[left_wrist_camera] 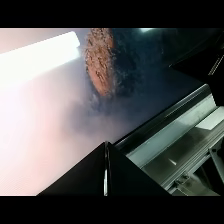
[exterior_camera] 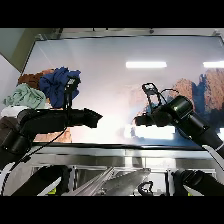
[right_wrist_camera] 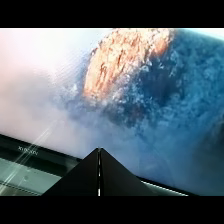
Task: Fold the shirts.
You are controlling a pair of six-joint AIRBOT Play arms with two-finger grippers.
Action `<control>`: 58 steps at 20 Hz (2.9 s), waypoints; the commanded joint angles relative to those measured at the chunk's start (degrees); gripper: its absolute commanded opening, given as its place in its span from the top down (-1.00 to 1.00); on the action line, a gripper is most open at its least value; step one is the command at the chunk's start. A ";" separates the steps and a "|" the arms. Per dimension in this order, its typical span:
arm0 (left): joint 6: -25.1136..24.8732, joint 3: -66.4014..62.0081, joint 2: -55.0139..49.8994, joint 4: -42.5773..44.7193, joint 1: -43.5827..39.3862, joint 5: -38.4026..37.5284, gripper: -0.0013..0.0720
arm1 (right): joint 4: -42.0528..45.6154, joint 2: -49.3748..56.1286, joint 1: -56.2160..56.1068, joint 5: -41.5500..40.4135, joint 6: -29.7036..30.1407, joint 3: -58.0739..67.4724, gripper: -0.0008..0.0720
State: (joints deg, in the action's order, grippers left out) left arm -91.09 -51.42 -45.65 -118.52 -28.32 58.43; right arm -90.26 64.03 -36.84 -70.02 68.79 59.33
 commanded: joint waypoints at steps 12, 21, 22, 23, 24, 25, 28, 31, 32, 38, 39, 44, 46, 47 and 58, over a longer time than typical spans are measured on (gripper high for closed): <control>0.28 -0.24 0.04 1.73 0.48 -5.09 0.92 | -0.02 -0.02 -0.04 0.00 -0.02 -0.02 0.90; 4.90 -18.43 -26.53 31.52 31.98 -13.90 -0.94 | 0.00 0.17 -0.04 6.10 0.02 -0.02 0.90; 2.47 -22.32 -32.17 31.50 34.23 -13.49 -0.94 | 0.22 0.28 -0.02 8.57 0.20 -0.02 0.89; 0.04 -26.53 -38.27 31.54 35.87 -12.87 -0.94 | 1.11 0.42 0.00 10.62 0.15 -0.02 0.87; -1.53 -30.36 -43.69 31.54 36.79 -12.35 -0.94 | 2.36 0.59 0.26 12.26 -0.33 0.00 0.71; -2.14 -34.42 -49.22 31.63 37.40 -11.78 -0.94 | 3.08 0.92 1.11 13.16 -2.73 0.00 0.19; -3.39 -42.93 -60.98 32.04 37.77 -10.99 -0.94 | 3.04 1.40 4.74 13.31 -5.86 0.00 0.07; -6.56 -49.99 -68.28 32.04 37.77 -9.79 -0.94 | 3.02 1.36 7.67 13.31 -5.84 0.00 0.07; -6.54 -52.17 -70.18 32.02 37.77 -8.57 -0.94 | 3.04 1.36 8.28 13.33 -5.84 0.00 0.07; -6.80 -64.94 -74.77 31.80 35.91 4.79 0.92 | 3.06 1.33 8.79 13.31 -5.84 0.00 0.41; -6.80 -67.38 -74.36 31.26 35.12 7.89 0.92 | 3.08 1.20 8.94 13.29 -5.84 0.00 0.91; -6.82 -62.99 -58.97 19.19 25.70 15.52 0.92 | 2.75 -1.07 16.55 10.47 -4.90 2.93 0.90; -6.45 -58.23 -52.89 11.04 19.67 22.08 0.92 | -2.45 -2.32 22.40 10.14 -0.02 3.74 0.90; -5.14 -55.56 -50.75 8.52 16.20 24.68 0.92 | -7.19 -2.43 25.57 9.29 3.82 3.78 0.90; 1.84 -34.34 -49.96 7.37 -17.75 11.08 -0.42 | -26.95 1.38 38.25 -0.15 16.98 3.78 -0.10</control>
State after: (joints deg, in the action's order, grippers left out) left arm -90.80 -85.95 -93.91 -110.54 -41.74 70.83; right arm -114.04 64.95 0.86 -67.61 84.12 63.05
